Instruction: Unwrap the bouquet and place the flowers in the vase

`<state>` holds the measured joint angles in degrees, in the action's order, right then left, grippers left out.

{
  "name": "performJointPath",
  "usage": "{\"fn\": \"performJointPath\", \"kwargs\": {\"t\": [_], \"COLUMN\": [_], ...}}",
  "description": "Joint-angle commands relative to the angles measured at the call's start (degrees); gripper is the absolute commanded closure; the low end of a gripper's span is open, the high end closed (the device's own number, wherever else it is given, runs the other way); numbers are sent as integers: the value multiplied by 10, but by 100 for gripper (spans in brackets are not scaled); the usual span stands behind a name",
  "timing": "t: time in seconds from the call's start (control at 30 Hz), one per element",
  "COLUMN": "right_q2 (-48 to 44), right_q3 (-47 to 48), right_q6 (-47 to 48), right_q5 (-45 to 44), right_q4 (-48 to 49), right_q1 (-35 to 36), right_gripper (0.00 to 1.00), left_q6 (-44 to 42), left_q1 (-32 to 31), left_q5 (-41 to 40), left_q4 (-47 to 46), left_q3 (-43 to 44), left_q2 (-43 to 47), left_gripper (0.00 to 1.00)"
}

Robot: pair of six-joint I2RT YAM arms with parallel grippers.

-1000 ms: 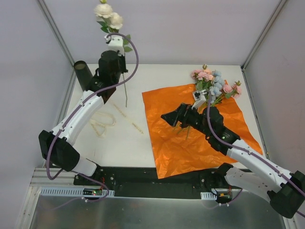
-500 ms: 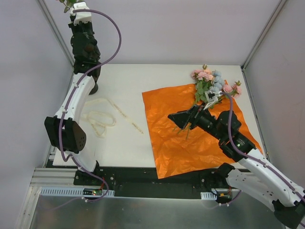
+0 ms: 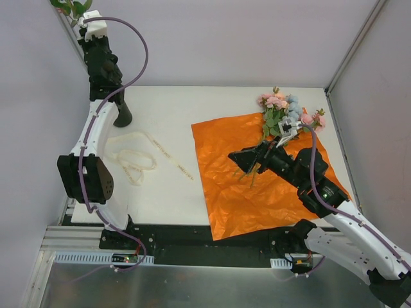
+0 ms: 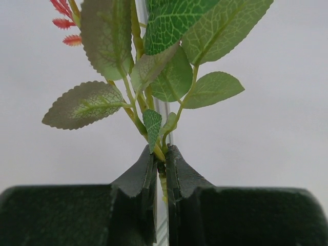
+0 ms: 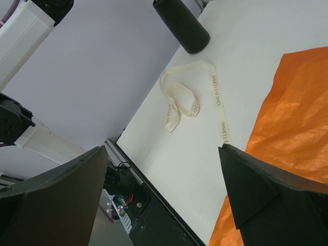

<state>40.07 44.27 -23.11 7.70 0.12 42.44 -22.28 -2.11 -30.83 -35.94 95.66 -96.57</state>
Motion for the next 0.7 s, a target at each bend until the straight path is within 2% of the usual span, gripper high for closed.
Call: {"fn": "performJointPath", "kwargs": {"t": [0.0,0.17,0.37,0.5,0.67], "right_q2": [-3,2,10,31,40], "right_q3": [16,24,42,44,33], "right_q6": [5,-18,-39,-61,-83], "right_q5": [-11,-66,-131,-163,-200], "right_q4": [10,-31,-72,-97,-111], "right_q1": [3,3,3,3,3], "right_gripper": [1,1,1,1,2], "left_q6": [27,52,104,158,189], "left_q1": [18,18,18,18,18], "left_q5": [-3,0,-15,6,31], "left_q4": [-31,-15,109,173,260], "left_q3": [-43,-94,-100,-158,-195], "left_q2": [-6,-8,3,52,117], "left_gripper": [100,100,95,80,69]}}
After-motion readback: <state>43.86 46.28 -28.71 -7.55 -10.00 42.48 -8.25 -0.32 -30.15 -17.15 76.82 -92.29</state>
